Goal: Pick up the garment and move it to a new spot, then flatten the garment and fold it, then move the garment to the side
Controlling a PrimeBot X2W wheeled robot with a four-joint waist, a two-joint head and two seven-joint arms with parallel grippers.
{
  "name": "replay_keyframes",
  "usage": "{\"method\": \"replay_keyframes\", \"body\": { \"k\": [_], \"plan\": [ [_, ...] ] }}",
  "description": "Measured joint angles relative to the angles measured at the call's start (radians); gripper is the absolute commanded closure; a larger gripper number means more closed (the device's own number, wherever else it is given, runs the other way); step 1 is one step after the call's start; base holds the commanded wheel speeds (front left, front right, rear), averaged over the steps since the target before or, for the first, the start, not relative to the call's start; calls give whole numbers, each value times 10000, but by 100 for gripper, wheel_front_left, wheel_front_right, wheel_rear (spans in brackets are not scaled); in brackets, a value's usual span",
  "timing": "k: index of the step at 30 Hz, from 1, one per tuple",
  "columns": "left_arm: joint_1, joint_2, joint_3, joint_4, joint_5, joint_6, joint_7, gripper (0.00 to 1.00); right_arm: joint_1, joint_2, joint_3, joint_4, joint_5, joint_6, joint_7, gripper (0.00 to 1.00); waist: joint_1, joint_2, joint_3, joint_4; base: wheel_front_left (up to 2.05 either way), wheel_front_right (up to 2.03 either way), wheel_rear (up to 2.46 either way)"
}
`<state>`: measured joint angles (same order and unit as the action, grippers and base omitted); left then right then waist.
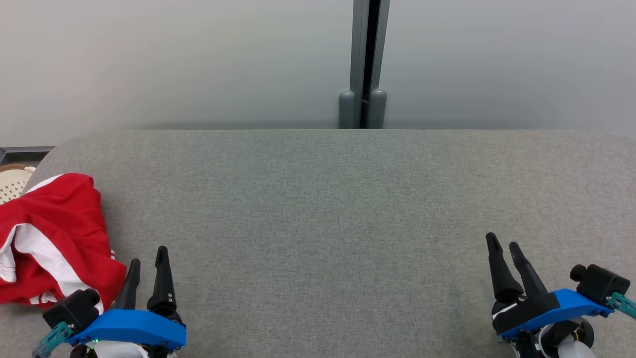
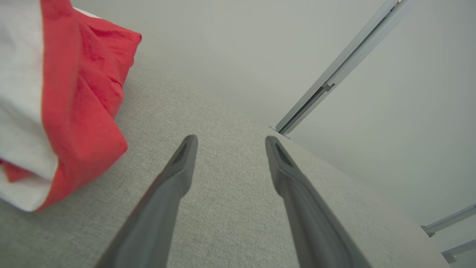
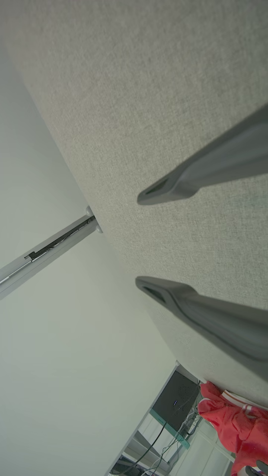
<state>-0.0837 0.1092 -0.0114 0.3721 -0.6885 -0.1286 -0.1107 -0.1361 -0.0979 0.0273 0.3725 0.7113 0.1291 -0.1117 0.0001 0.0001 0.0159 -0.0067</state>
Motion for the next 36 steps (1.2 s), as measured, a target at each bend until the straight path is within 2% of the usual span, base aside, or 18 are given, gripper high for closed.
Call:
{"method": "replay_keyframes", "body": {
  "k": [13,36],
  "plan": [
    [83,0,-48,188,1722,52,-366,0,10,-29,255,274,-1578,0,-355,0,0,0,19,-59,0,0,0],
    [175,-138,-25,616,3963,94,-909,0,-5,54,236,757,-3985,2,-888,0,0,0,173,-77,0,0,0]
  ]
}}
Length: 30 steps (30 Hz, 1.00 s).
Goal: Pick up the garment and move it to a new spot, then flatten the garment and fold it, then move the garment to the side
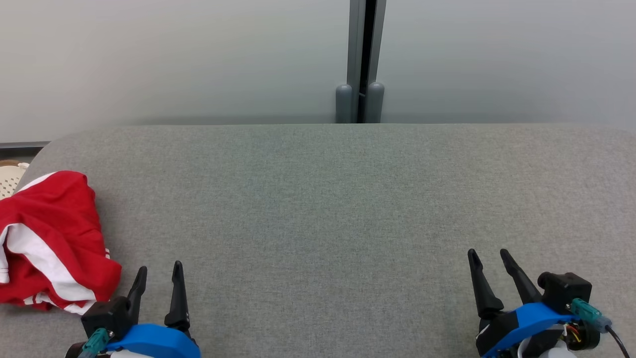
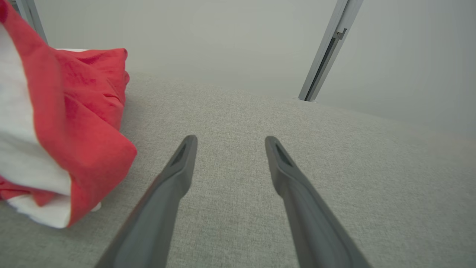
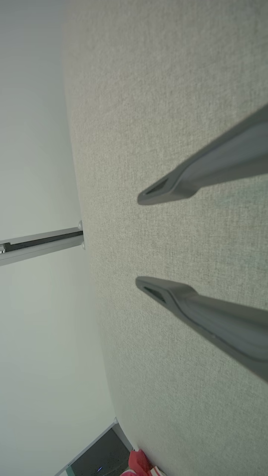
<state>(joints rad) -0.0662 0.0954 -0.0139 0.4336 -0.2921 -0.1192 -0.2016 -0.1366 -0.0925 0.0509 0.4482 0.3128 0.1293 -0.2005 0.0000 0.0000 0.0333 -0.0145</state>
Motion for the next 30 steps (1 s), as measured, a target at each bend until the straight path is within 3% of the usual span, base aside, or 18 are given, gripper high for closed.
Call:
{"method": "replay_keyframes", "body": {
  "k": [12,30],
  "plan": [
    [-1,-105,150,161,922,15,-222,0,-8,98,-104,209,-1032,12,-224,0,-1,0,26,-32,0,0,0],
    [88,-364,708,174,1990,155,-570,0,21,384,-1304,376,-2635,12,-577,0,-1,0,122,-87,0,0,0]
  ]
}}
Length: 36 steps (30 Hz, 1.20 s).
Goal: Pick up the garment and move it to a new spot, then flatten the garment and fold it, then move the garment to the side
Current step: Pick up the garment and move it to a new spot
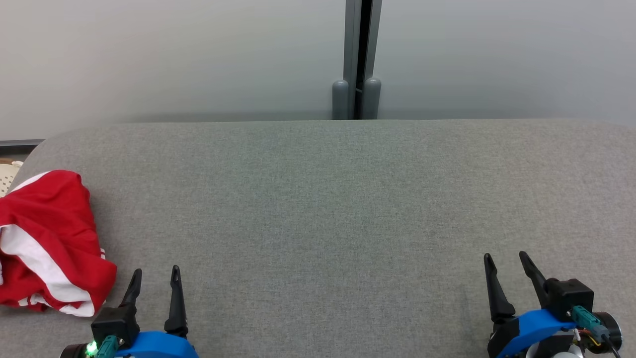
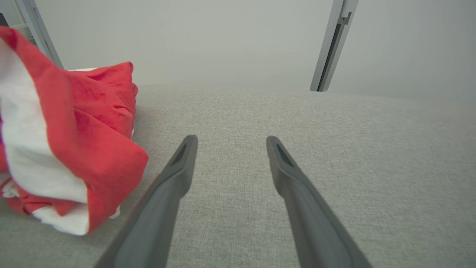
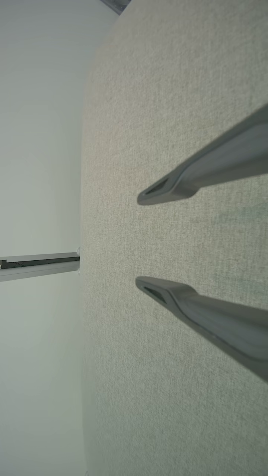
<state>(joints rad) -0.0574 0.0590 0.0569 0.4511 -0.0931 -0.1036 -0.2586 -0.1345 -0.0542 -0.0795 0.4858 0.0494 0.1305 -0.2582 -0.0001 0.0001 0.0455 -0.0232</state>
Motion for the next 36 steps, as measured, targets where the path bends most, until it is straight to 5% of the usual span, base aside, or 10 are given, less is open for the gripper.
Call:
{"method": "replay_keyframes", "body": {
  "k": [9,28,36],
  "plan": [
    [-100,-40,-8,48,163,-35,-31,0,-13,15,107,23,-105,0,-33,0,0,-1,155,384,0,0,0],
    [35,-63,980,265,-178,148,-33,0,-502,40,1350,136,113,2,-42,0,2,-1,552,3397,0,0,0],
    [36,-71,1237,295,-123,56,-33,0,-567,42,1714,224,153,2,-42,0,2,0,796,3736,0,0,0]
  ]
}}
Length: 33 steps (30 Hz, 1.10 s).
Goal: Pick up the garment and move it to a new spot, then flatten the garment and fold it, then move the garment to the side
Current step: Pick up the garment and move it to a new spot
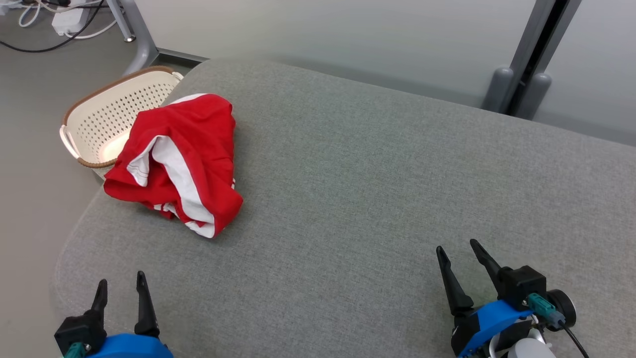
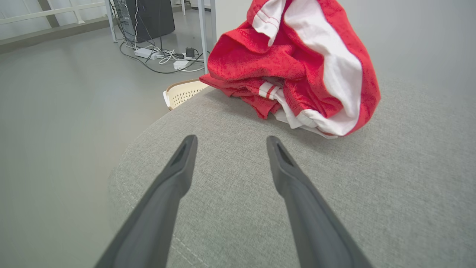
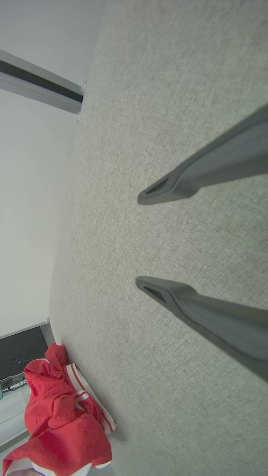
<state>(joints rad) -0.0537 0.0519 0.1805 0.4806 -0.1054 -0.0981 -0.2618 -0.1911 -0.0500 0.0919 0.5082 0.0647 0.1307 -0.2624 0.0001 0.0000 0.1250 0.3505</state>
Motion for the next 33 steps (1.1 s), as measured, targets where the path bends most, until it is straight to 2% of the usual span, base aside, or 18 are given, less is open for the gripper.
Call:
{"method": "replay_keyframes", "body": {
  "k": [4,8,14,20,24,28,33],
  "plan": [
    [-470,10,215,-119,2,-84,0,0,-35,-2,-8,-2,-98,0,0,0,0,0,215,-181,0,0,0],
    [-1150,261,518,-169,-134,-184,0,0,-55,-8,-42,-2,-199,0,0,0,0,0,503,-386,0,0,0],
    [-2710,1296,462,121,-441,-284,0,0,-237,-105,-48,-8,-211,0,0,0,0,0,964,-594,0,0,0],
    [-4175,2660,-1103,811,-1567,-318,0,0,-431,-102,173,17,-270,0,0,0,0,0,1321,-823,0,0,0],
    [-4828,3248,-2284,1440,-2543,-318,-2,0,-584,-98,313,46,-249,0,-2,0,0,0,1499,-1015,0,0,0],
    [-5242,3605,-3248,2324,-3521,-318,117,0,-679,-123,359,61,-215,2,-8,0,0,0,1631,-1184,0,0,0],
    [-5488,3662,-3939,3455,-4479,-318,633,0,-717,-151,391,77,-209,2,-27,0,-1,0,1700,-1342,0,0,0]
  ]
}}
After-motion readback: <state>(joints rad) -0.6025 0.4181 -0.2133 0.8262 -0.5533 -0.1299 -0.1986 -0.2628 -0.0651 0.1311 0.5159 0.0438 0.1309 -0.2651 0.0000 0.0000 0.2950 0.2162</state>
